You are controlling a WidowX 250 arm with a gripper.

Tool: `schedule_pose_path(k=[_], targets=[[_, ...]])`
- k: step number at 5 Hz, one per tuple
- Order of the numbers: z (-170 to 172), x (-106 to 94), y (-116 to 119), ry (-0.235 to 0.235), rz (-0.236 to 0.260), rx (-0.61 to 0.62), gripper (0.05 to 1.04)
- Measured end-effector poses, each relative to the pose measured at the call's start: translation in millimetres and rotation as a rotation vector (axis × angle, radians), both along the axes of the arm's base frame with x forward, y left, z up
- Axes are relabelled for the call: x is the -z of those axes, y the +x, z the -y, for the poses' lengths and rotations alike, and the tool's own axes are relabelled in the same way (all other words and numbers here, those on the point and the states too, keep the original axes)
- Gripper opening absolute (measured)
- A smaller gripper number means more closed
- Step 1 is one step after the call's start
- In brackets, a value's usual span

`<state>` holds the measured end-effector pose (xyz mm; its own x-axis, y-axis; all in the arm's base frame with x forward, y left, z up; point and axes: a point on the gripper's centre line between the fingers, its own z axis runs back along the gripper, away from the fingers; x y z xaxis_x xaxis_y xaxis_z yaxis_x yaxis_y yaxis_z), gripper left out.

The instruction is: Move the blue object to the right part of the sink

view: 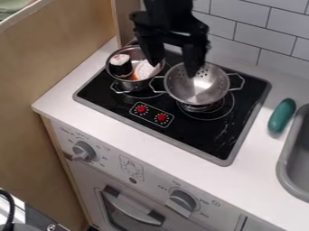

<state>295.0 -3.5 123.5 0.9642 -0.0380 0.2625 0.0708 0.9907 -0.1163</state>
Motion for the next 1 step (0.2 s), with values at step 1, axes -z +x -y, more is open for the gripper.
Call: schedule_pose_path(k=[1], targets=[[-10.7, 0.3, 8.6, -0.006, 0.003, -0.004, 0.999]])
